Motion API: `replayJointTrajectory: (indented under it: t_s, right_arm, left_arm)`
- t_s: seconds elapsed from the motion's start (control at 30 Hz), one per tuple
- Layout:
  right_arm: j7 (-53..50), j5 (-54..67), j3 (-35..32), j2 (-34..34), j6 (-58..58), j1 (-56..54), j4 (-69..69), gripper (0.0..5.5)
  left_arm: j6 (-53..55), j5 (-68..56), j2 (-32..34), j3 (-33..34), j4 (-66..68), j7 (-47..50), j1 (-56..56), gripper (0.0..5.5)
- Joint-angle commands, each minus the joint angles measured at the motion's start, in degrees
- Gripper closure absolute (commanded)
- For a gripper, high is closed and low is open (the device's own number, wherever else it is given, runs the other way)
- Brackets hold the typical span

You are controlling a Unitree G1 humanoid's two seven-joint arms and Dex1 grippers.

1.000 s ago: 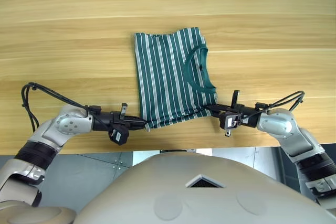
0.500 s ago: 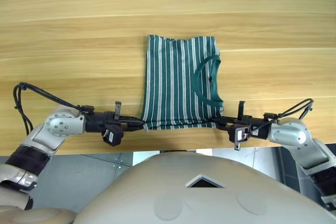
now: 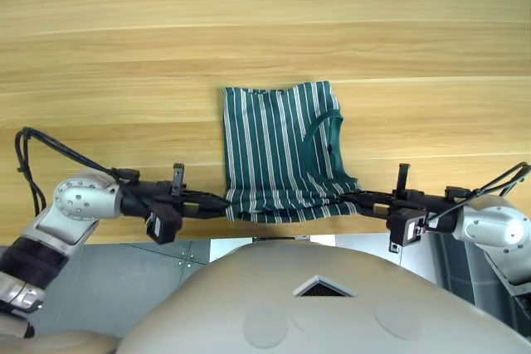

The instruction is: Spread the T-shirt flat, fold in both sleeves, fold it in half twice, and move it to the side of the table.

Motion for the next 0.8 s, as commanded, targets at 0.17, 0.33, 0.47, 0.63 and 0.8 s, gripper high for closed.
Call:
replayJointTrajectory:
  t_s: [0.17,0.33,0.47,0.63,0.8]
  right_arm:
    - [-7.91,-13.06,3.24,13.73,13.66,-23.75,10.29,5.43]
    - [-15.07,-20.92,4.89,20.80,18.94,-34.12,19.87,5.43]
    - [-19.94,-26.31,6.50,24.39,22.07,-39.48,27.30,5.43]
    - [-23.93,-31.27,9.94,27.76,22.86,-44.06,37.05,5.43]
    - [-27.04,-30.99,10.67,31.19,22.31,-48.01,48.35,5.08]
  left_arm:
    - [8.11,-0.32,-17.54,7.31,26.13,1.06,-21.80,5.39]
    - [9.18,1.29,-24.94,11.28,37.38,2.02,-28.87,5.39]
    - [8.42,12.60,-29.52,10.38,49.80,10.47,-35.37,5.39]
    - [10.74,29.09,-33.88,5.37,63.89,25.51,-41.72,5.39]
    - [17.11,35.55,-37.43,2.77,72.27,31.93,-43.87,5.39]
